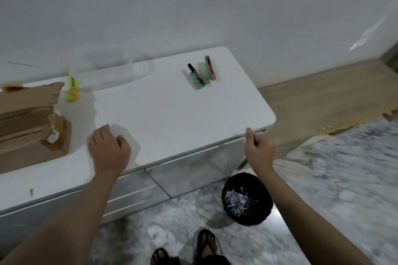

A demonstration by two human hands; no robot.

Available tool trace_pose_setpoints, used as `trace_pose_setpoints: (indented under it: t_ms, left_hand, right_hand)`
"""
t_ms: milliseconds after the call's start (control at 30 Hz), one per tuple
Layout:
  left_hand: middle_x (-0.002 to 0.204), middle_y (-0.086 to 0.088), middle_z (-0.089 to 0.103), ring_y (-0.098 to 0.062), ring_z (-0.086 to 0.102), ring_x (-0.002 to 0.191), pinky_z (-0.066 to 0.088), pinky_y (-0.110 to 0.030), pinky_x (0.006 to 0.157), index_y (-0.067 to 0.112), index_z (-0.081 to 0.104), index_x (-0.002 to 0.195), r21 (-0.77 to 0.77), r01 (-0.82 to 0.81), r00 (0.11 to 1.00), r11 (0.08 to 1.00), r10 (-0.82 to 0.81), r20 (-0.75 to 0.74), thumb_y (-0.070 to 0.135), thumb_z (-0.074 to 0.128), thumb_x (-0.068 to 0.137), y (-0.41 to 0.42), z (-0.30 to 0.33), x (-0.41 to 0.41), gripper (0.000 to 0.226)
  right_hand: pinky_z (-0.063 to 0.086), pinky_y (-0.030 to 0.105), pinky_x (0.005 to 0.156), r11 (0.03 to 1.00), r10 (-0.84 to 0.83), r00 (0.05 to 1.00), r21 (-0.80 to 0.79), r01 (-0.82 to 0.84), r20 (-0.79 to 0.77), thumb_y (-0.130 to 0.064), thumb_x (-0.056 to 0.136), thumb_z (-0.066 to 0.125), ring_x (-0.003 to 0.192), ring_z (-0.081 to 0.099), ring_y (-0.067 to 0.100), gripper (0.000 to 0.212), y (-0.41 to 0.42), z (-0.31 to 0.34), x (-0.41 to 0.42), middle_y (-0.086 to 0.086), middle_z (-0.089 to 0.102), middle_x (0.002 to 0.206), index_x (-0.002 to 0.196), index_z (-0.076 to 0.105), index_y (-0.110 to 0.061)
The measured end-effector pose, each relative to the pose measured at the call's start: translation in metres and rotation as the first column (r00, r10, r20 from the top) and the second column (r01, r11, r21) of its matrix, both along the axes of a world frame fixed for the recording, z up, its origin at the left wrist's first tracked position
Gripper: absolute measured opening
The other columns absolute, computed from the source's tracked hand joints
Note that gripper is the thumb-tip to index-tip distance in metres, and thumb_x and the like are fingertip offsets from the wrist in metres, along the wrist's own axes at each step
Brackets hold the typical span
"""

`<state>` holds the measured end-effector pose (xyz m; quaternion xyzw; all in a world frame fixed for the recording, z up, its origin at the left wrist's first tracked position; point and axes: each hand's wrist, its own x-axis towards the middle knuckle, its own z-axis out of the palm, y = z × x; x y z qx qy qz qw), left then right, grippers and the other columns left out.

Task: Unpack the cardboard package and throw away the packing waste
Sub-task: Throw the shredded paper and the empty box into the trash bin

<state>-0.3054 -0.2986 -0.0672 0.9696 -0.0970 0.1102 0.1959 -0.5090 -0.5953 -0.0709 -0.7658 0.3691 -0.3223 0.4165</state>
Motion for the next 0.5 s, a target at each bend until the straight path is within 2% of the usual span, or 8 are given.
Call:
trace_pose_setpoints:
  t_ms: [100,167,267,333,400,500]
  left_hand:
    - [0.112,-0.037,0.053,-0.050,0.050,0.103,0.037,-0.054,0.091,-0.012,0.050,0.117,0.009,0.007,0.999,1.000,-0.007,0.049,0.019,0.040,0.076,0.001,-0.003,-0.001,0.052]
    - [0.111,-0.037,0.053,-0.050,0.051,0.102,0.037,-0.053,0.090,-0.011,0.051,0.115,0.006,0.004,0.997,1.000,-0.004,0.074,0.018,0.039,0.076,0.002,-0.004,-0.001,0.051]
    - [0.108,-0.037,0.053,-0.050,0.052,0.097,0.039,-0.053,0.087,-0.011,0.052,0.112,0.011,0.008,0.994,1.000,-0.009,0.106,0.019,0.037,0.074,0.001,-0.004,-0.002,0.051]
    - [0.109,-0.037,0.053,-0.051,0.052,0.098,0.038,-0.053,0.088,-0.012,0.052,0.112,0.010,0.008,0.995,1.000,-0.009,0.104,0.020,0.037,0.074,0.001,-0.003,-0.003,0.052]
    - [0.111,-0.038,0.051,-0.051,0.051,0.100,0.037,-0.053,0.090,-0.011,0.051,0.113,0.001,0.004,0.995,1.000,-0.004,0.104,0.019,0.037,0.074,0.001,-0.003,-0.003,0.052]
    - [0.112,-0.038,0.051,-0.051,0.050,0.102,0.035,-0.053,0.091,-0.011,0.051,0.113,-0.012,0.003,0.995,1.000,-0.002,0.102,0.019,0.037,0.073,0.001,-0.003,-0.003,0.052]
  right_hand:
    - [0.017,0.029,0.047,0.982,-0.176,0.982,0.054,0.180,-0.071,-0.023,0.098,0.049,0.037,0.031,0.010,0.052,-0.022,-0.026,-0.042,0.000,0.027,0.043,0.050,0.029,-0.016]
    - [0.020,0.030,0.051,0.956,-0.274,0.955,0.075,0.283,-0.118,-0.022,0.100,0.043,0.046,0.040,0.008,0.044,-0.034,-0.047,-0.065,0.007,0.043,0.051,0.058,0.044,-0.009]
    - [0.029,0.029,0.059,0.916,-0.353,0.920,0.135,0.377,-0.172,-0.023,0.101,0.039,0.064,0.048,0.024,0.036,-0.046,-0.070,-0.085,0.011,0.054,0.070,0.083,0.057,0.003]
    - [0.030,0.029,0.061,0.898,-0.381,0.901,0.147,0.414,-0.210,-0.023,0.100,0.041,0.067,0.049,0.025,0.032,-0.052,-0.080,-0.092,0.009,0.052,0.070,0.087,0.057,0.002]
    - [0.033,0.030,0.062,0.883,-0.397,0.885,0.161,0.440,-0.244,-0.024,0.097,0.048,0.067,0.049,0.025,0.027,-0.056,-0.087,-0.097,0.006,0.052,0.065,0.080,0.055,-0.005]
    - [0.046,0.032,0.071,0.856,-0.396,0.875,0.232,0.461,-0.277,-0.021,0.090,0.059,0.074,0.059,0.026,0.015,-0.062,-0.096,-0.102,0.014,0.067,0.077,0.085,0.064,-0.008]
